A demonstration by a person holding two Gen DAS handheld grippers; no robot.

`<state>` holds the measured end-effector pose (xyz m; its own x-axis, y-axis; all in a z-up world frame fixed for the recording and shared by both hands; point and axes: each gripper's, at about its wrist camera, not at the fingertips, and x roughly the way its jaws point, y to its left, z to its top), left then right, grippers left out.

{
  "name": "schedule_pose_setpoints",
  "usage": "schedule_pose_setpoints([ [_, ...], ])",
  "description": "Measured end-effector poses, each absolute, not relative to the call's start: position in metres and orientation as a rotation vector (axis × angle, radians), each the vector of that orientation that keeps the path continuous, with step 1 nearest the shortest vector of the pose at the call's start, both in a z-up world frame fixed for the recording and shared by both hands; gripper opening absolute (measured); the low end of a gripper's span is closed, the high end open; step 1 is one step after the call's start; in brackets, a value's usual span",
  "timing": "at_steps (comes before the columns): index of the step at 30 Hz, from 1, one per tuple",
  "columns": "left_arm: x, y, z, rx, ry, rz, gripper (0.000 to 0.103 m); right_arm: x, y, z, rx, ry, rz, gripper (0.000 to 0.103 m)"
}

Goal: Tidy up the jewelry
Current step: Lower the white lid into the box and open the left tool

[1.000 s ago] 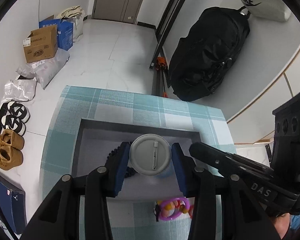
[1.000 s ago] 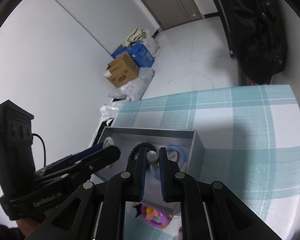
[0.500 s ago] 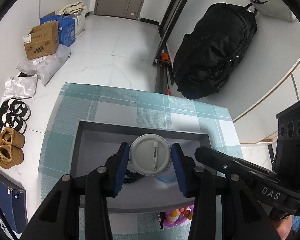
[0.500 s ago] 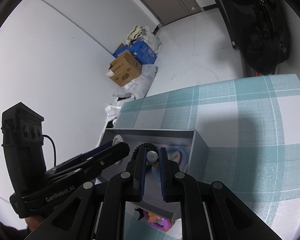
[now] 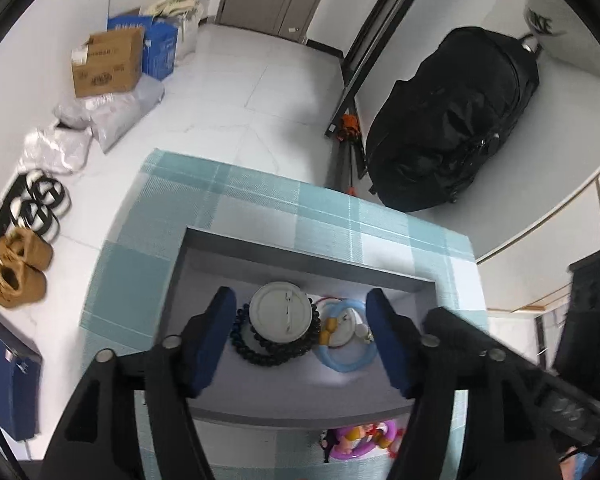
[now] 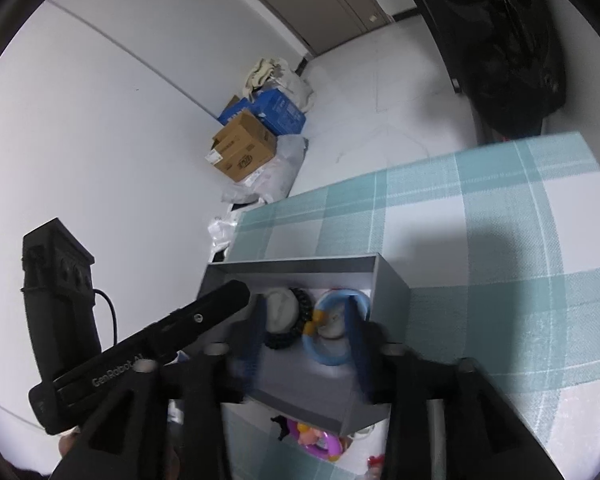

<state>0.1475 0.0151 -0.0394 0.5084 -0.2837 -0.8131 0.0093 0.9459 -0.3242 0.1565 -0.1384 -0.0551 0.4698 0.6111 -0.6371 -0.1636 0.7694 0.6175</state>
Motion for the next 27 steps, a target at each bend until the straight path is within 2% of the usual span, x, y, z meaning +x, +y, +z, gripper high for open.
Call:
schedule_pose_setpoints([
  [5, 0.139, 0.013, -0.029, -0.27, 0.993, -0.189, 0.066, 0.147, -0.147, -0.04, 0.498, 0.914, 0.48, 0.06],
  [8, 0.132, 0.013, -0.021, -0.238, 0.957, -0.181, 0.067, 0.141, -0.153, -0.034, 0.483, 0.893, 0.459, 0.062],
  [10, 0.127, 0.013, -0.019, -0.212, 0.94, -0.165, 0.067, 0.138, -0.155, -0.032, 0.475, 0.89, 0.451, 0.068],
  [27, 0.081, 0.014, -0.014, -0.144, 0.85, -0.148, 0.069, 0.084, -0.163, -0.021, 0.301, 0.829, 0.403, 0.089],
])
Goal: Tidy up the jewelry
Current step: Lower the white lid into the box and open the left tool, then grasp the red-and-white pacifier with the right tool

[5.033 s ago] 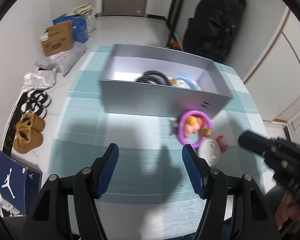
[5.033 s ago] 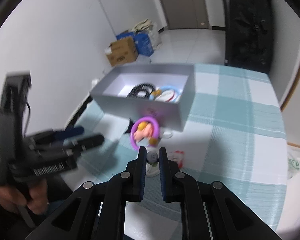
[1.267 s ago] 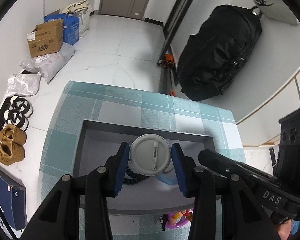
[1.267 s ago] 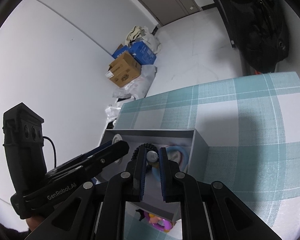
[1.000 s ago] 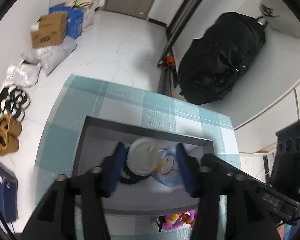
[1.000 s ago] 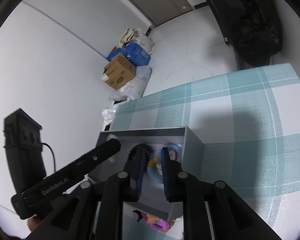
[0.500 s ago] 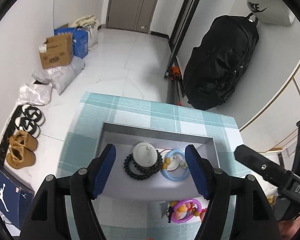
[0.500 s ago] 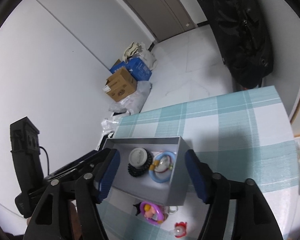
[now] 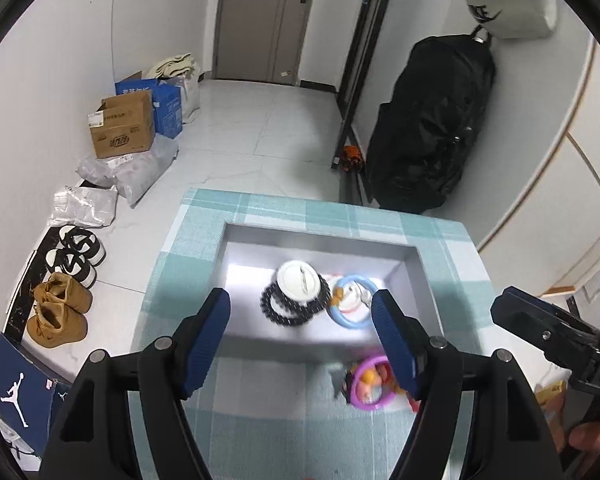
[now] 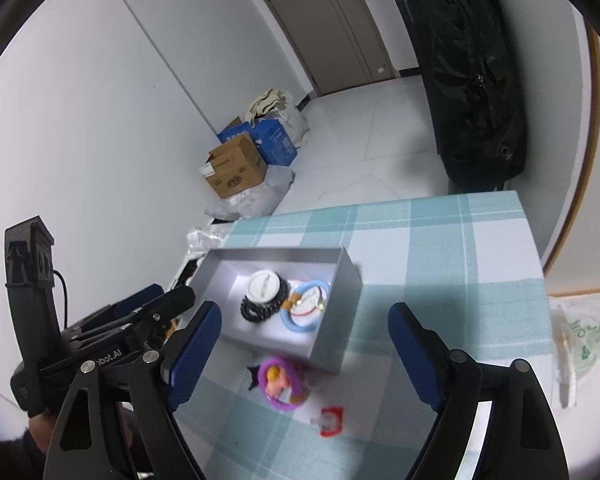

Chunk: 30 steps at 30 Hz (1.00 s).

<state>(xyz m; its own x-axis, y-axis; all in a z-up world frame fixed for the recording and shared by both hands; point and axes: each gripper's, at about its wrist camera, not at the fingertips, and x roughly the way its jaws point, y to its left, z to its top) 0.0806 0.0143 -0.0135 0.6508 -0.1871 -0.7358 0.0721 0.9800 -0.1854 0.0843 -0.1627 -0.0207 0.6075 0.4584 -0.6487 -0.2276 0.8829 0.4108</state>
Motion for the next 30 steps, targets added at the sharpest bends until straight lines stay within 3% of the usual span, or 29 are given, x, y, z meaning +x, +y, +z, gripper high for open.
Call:
schedule_pose_setpoints([
  [10, 0.059, 0.01, -0.022, -0.136, 0.849, -0.168, 0.077, 0.061, -0.169, -0.038, 0.264, 0.846, 0.388, 0.093],
  [25, 0.04, 0.006, -0.057, -0.061, 0.951, -0.18, 0.077, 0.052, -0.161, -0.077, 0.221, 0.982, 0.384, 0.092],
  [27, 0.039, 0.005, -0.059, -0.052, 0.954, -0.191, 0.077, 0.052, -0.158, -0.079, 0.203, 0.988, 0.388, 0.089],
  [30, 0.039, 0.002, -0.062, -0.055, 0.977, -0.22, 0.077, 0.052, -0.151, -0.086, 0.174, 1.013, 0.405, 0.069],
])
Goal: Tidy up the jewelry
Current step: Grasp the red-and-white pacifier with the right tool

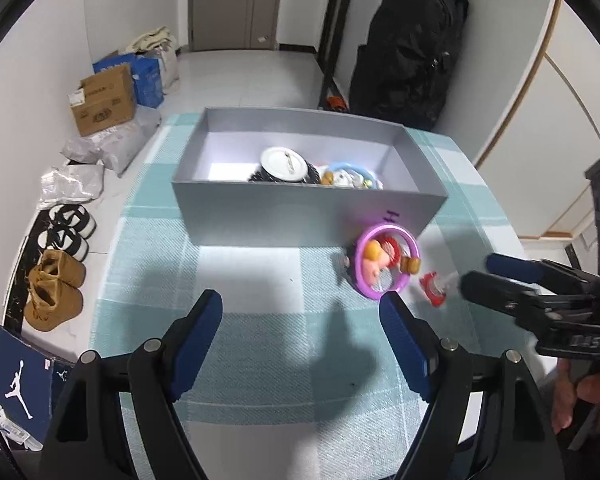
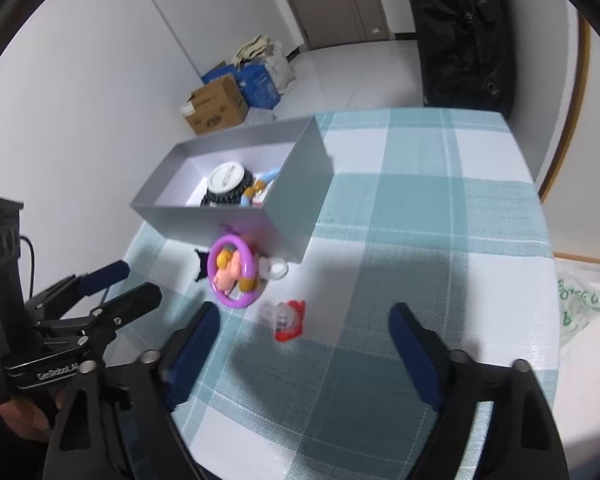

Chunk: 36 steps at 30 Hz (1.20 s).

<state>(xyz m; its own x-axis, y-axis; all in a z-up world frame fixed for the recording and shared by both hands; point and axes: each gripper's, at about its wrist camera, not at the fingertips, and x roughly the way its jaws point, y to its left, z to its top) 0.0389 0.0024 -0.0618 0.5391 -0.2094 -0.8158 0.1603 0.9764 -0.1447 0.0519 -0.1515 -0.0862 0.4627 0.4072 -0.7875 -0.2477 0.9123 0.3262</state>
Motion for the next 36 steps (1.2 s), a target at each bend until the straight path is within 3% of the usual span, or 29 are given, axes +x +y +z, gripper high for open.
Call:
schedule_pose_setpoints([
  [3, 0.041, 0.003, -0.064, -0.06, 0.996, -0.215, 0.077, 0.052, -0.144, -0.092, 0.143, 1.024, 0.426, 0.056],
  [10, 0.043, 0.009, -0.066, -0.082, 1.001, -0.216, 0.077, 0.053, -0.13, -0.099, 0.083, 1.022, 0.429, 0.043],
  [13, 0.043, 0.011, -0.066, -0.091, 1.003, -0.214, 0.077, 0.054, -0.125, -0.099, 0.055, 1.025, 0.434, 0.029],
  [14, 0.044, 0.011, -0.066, -0.093, 1.003, -0.214, 0.077, 0.055, -0.123, -0.1, 0.046, 1.03, 0.437, 0.019],
  [30, 0.059, 0.003, -0.069, -0.152, 0.992, -0.276, 0.077, 0.053, -0.145, -0.077, 0.136, 0.991, 0.418, 0.018],
  [36, 0.066, -0.002, -0.071, -0.169, 0.995, -0.293, 0.058, 0.056, -0.154, -0.072, 0.18, 0.985, 0.424, 0.018],
])
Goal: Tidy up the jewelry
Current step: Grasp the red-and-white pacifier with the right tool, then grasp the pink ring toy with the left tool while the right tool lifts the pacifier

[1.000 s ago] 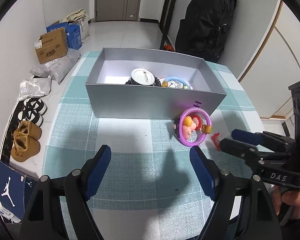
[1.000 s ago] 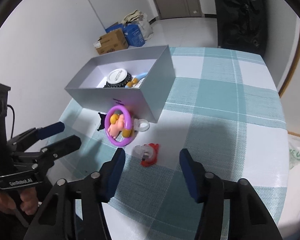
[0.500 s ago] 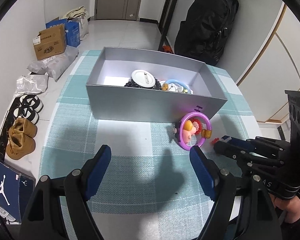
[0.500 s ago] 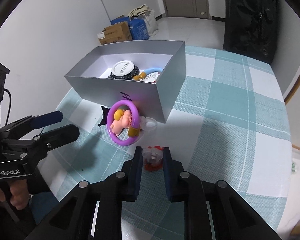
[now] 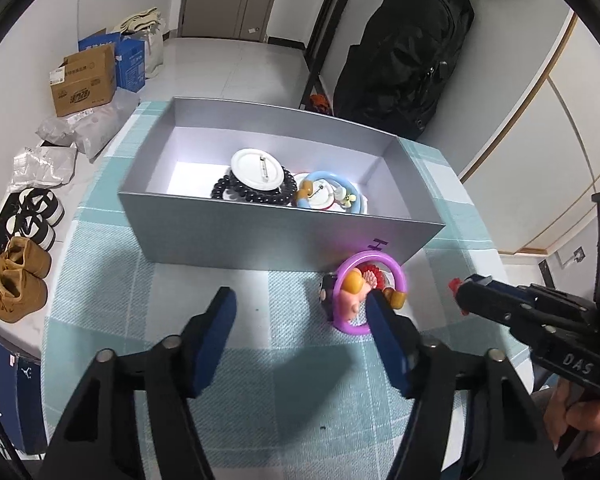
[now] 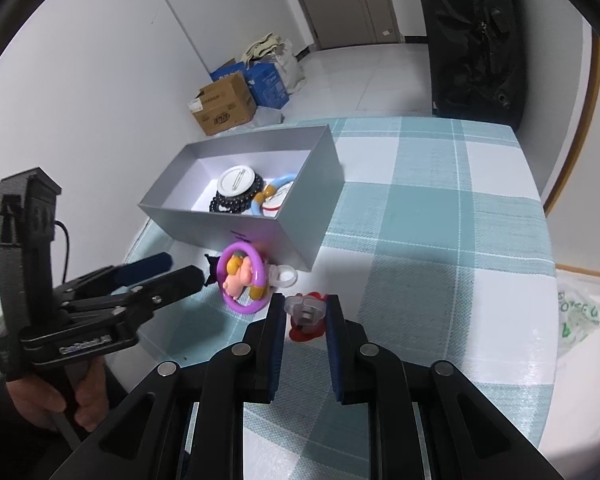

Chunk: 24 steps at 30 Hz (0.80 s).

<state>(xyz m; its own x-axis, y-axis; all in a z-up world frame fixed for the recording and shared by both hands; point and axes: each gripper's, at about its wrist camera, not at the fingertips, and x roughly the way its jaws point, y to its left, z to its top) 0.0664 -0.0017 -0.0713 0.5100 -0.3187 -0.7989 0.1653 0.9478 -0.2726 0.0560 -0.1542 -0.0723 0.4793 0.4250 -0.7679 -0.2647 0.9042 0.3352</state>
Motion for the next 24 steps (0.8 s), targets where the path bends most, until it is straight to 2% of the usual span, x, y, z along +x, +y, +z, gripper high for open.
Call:
schedule_pose_setpoints([
  [2, 0.069, -0.005, -0.073, -0.172, 1.002, -0.302, 0.053, 0.056, -0.158, -0.07, 0.19, 0.981, 0.427, 0.018],
  [7, 0.073, -0.007, -0.076, -0.185, 1.013, -0.316, 0.03, 0.058, -0.162, -0.064, 0.213, 0.969, 0.438, 0.018],
  [15, 0.079, -0.003, -0.079, -0.248, 1.033, -0.368, 0.008, 0.062, -0.165, -0.061, 0.243, 0.966, 0.451, 0.018],
  [24, 0.078, -0.004, -0.076, -0.245, 1.056, -0.393, 0.001, 0.061, -0.166, -0.059, 0.248, 0.962, 0.455, 0.018],
])
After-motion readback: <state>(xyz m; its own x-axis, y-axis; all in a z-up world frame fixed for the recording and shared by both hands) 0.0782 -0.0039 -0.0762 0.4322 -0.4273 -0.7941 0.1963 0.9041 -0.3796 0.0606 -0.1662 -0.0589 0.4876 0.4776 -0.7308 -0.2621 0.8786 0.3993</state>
